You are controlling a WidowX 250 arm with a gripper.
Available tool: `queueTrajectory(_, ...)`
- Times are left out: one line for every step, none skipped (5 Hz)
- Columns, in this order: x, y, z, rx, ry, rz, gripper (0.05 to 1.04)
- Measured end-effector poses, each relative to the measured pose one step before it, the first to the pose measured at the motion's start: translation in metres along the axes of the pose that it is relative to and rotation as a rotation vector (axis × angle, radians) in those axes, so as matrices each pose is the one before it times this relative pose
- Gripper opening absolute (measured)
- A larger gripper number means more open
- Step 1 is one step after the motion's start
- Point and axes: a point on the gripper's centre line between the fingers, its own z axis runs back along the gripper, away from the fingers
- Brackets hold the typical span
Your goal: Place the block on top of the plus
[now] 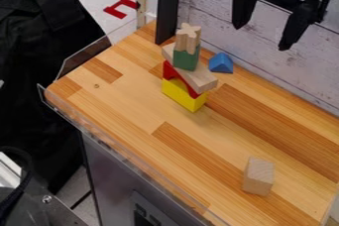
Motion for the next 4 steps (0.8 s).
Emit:
queueTrajectory(-0.00157, 0.00011, -0.01080, 0.0041, 0.0351, 0.0006, 1.000)
queueTrajectory(-0.00594, -0.00716, -0.01576, -0.0225, 0.0226, 0.0079, 1.000)
queueTrajectory(-0.00461, -0.01918, -0.00772, -0.0243, -0.0007, -0.0074, 1.000)
queueTrajectory(-0.00563, -0.00868, -0.00379, -0.0112, -0.0191, 0.0361, 1.000)
